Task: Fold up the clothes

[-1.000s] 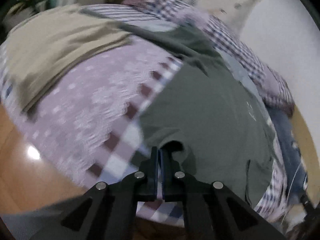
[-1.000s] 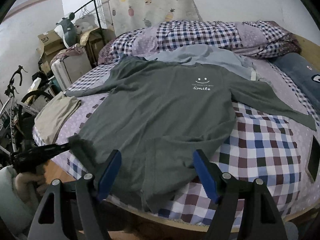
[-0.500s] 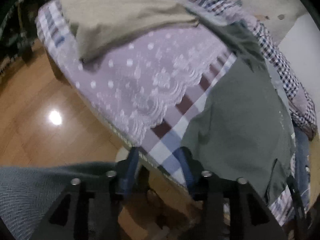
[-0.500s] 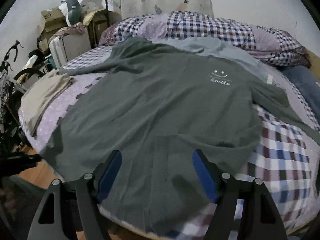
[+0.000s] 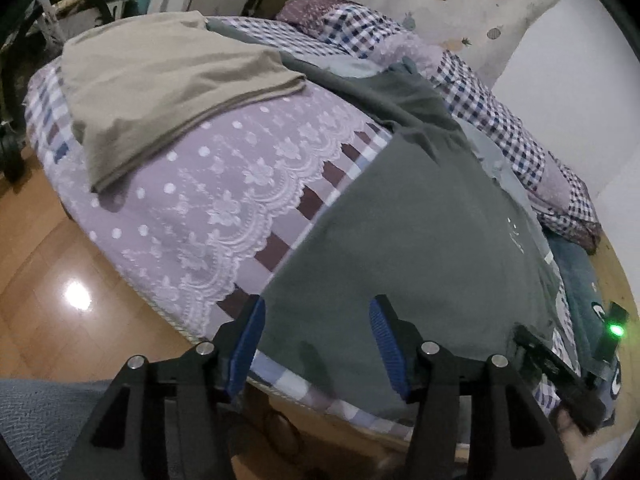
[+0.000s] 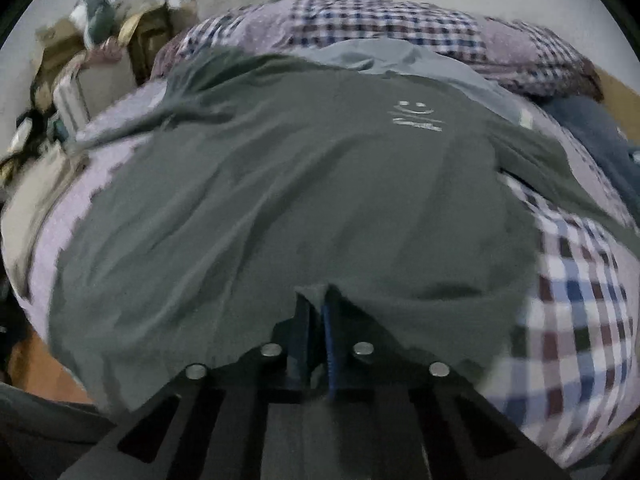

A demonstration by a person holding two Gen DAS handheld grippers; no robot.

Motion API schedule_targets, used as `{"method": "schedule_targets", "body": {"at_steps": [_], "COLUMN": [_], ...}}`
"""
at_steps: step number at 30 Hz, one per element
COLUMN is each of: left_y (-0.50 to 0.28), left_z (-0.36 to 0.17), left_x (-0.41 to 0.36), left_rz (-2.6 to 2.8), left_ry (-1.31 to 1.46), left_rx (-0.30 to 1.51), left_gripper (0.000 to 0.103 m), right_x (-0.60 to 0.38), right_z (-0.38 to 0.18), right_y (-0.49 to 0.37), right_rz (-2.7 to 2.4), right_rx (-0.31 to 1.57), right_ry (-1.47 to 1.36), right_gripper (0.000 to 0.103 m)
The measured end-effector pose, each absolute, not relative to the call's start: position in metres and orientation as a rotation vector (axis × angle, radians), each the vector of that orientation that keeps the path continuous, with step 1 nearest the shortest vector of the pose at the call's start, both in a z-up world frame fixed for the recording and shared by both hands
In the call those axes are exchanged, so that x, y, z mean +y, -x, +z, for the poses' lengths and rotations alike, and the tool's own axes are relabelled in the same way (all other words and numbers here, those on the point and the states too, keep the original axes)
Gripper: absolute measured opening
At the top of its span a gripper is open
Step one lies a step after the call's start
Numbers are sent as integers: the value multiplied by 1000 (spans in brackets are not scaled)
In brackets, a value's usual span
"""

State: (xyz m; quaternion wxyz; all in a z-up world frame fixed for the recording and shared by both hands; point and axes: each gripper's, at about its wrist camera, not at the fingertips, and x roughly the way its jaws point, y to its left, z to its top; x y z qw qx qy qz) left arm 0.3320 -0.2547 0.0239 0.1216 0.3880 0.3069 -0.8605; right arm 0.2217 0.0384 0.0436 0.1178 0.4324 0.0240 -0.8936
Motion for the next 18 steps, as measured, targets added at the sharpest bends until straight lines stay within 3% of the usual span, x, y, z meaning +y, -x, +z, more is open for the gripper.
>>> {"method": "schedule_targets", "body": {"at_steps": [12,18], "left_y": [-301,-286], "left_z": [27,29], "left_x": [-206,-174], "left_rz": [-2620,-2665], "left_ry": [-1211,-1265], "left_rx": [883,823], "left_gripper": [59,59], "right_x": [187,222], "right_z": [87,59], "right_y": [-295,-302], "right_rz": [-2760,-2720], "right_rx": [-353,-496], "right_ry": [-1323,-1536], "right_gripper": [2,2]}}
